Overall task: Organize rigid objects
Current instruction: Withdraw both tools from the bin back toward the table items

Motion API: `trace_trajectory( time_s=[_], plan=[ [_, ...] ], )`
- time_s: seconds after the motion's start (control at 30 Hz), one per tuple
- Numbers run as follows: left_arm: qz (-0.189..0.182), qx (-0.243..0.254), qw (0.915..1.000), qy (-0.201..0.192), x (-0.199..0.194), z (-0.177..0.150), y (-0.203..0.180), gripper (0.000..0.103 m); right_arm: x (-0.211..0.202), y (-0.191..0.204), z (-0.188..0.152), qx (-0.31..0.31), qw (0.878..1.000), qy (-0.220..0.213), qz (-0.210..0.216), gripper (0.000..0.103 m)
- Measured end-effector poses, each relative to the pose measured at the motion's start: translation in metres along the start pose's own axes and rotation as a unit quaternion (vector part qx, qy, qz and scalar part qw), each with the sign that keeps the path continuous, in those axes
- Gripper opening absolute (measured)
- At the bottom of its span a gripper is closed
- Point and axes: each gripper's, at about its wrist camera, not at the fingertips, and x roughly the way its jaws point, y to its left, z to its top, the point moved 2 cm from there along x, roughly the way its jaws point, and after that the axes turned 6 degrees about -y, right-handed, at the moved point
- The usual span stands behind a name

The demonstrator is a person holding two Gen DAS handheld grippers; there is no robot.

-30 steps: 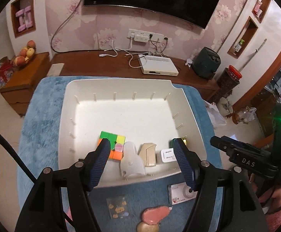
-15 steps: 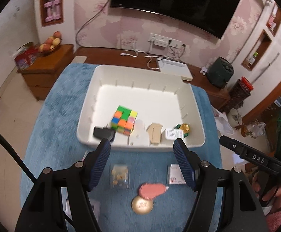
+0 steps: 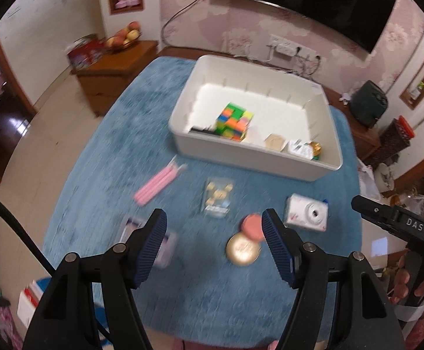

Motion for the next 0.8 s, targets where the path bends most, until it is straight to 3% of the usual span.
trace_trajectory(
  time_s=[0.37, 0.47, 0.57, 0.8],
  plan=[
    [0.055, 0.006, 0.9968, 0.057, -0.005, -0.036, 0.026, 0.071, 0.024, 0.001, -0.045, 0.054, 0.995, 0.065, 0.046, 0.075],
    [0.059, 0.017, 0.9953, 0.076, 0.0, -0.04, 0.031, 0.071, 0.029, 0.003, -0.054, 0.071, 0.994, 0.074, 0.049, 0.075],
    [0.06, 0.028, 0.9932, 0.095, 0.007, -0.04, 0.037, 0.081, 0.035, 0.007, -0.063, 0.09, 0.991, 0.083, 0.051, 0.075],
    [0.038, 0.064, 0.9874, 0.14, 0.029, -0.031, 0.05, 0.084, 0.051, 0.021, -0.082, 0.147, 0.983, 0.097, 0.05, 0.077]
  ],
)
